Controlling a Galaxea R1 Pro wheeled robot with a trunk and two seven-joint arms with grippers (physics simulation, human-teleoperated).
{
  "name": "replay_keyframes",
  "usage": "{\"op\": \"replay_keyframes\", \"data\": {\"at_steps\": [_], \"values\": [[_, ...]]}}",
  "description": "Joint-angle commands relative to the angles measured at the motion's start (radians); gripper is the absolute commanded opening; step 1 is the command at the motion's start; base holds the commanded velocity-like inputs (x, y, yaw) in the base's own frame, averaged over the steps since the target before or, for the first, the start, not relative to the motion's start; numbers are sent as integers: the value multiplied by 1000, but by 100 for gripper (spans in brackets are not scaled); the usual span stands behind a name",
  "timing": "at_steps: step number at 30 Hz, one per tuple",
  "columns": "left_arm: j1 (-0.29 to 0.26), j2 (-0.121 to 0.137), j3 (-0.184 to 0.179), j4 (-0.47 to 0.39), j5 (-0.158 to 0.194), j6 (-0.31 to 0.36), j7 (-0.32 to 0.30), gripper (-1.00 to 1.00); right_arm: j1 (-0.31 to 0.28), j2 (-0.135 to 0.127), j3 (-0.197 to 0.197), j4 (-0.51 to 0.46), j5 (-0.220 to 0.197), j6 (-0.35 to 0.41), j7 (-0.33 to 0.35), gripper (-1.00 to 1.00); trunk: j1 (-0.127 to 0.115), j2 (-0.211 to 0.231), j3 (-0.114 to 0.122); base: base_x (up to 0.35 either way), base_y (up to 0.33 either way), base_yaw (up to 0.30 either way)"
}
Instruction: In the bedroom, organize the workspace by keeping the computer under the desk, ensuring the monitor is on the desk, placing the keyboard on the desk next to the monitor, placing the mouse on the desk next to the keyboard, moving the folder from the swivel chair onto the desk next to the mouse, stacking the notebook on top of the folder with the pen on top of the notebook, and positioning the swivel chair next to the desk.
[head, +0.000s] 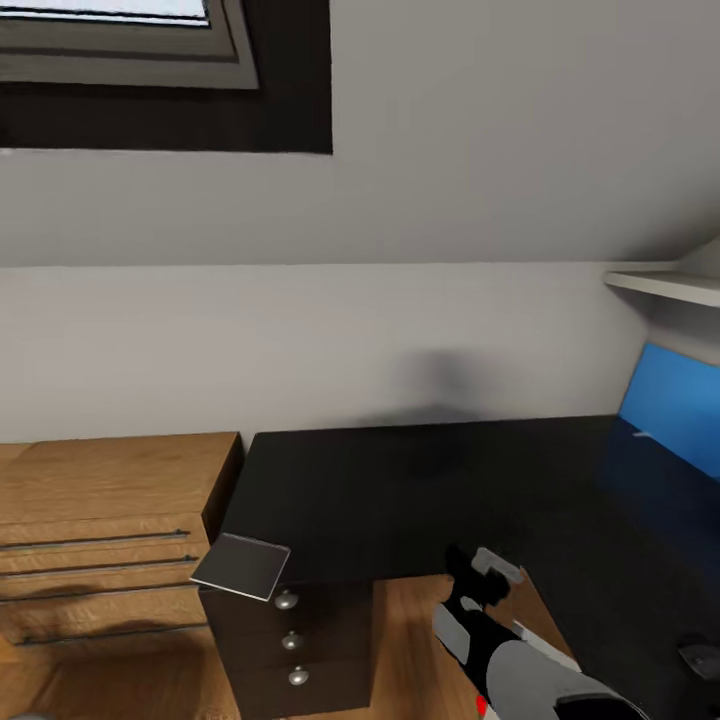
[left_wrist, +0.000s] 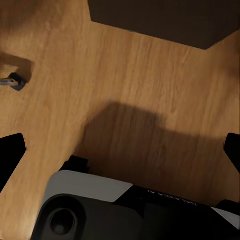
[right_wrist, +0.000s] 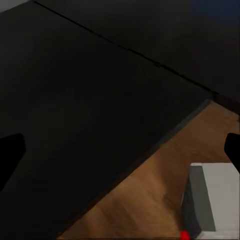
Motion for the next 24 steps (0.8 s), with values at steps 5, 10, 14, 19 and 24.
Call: {"op": "replay_keyframes", "data": {"at_steps": [5,10,14,19,24], "values": [[0,0,-6,-2,11,-3,9,100,18,19,4,145,2,-212,2,100,0,-1,-1,0,0,282],[0,2,-7,-2,10,-3,9,100,110,19,5,168,16,-254,9,100,0,-1,-1,0,0,269],[0,2,-6,-2,11,-4,9,100,160,19,3,172,68,-256,15,100,0,-1,-1,0,0,111],[0,1,-6,-2,9,-5,9,100,184,19,2,173,80,-250,48,100,0,-1,-1,0,0,20],[0,1,-6,-2,8,-5,8,100,191,19,0,173,78,-247,119,100,0,-1,-1,0,0,2]]}}
